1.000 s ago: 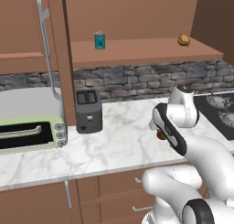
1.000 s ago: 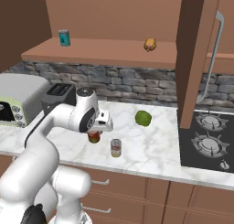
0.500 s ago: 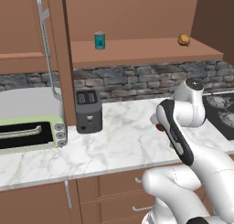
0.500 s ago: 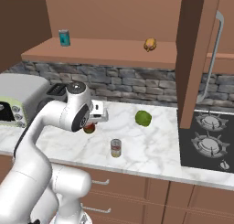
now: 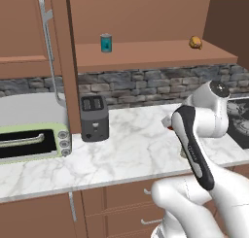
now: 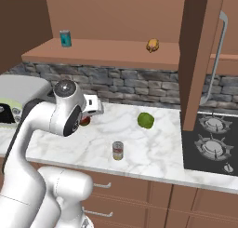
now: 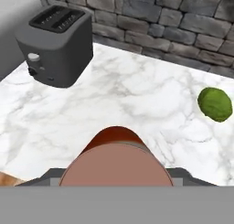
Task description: Pick the cans from the counter and place them in their designated side in the cabinet.
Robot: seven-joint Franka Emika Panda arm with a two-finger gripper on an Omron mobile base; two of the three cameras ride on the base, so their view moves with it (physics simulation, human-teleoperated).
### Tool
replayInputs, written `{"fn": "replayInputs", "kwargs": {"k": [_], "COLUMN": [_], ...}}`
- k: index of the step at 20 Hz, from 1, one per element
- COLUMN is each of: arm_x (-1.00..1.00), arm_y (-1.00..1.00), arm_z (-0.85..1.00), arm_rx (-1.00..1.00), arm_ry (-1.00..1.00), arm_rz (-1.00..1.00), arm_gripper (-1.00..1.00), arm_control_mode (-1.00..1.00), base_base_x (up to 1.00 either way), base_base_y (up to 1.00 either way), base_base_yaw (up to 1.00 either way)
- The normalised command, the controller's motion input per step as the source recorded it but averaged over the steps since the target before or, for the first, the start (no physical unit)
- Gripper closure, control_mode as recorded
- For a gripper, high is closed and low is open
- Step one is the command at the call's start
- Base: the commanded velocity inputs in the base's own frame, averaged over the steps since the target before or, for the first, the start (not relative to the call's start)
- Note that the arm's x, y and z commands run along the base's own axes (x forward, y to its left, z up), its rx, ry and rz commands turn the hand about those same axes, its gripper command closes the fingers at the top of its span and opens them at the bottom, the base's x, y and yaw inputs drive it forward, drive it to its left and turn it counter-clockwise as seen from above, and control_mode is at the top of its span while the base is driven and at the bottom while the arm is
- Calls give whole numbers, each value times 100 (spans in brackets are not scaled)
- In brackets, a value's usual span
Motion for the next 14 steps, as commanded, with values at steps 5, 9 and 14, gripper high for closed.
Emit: {"fn": "replayInputs", "kwargs": {"k": [5,9,14], "arm_x": [-30,-23,-18], "arm_y": [9,9,3], "arm_z": [44,50,51], "arm_rx": [0,0,0], "arm_ry": [-19,-18,-13], "arm_rz": [0,0,0], "arm_gripper": [100,100,100], "arm_control_mode": [-100,-100,-100], "base_base_x": [0,0,0], "base_base_y": [0,0,0], "base_base_yaw": [0,0,0]}}
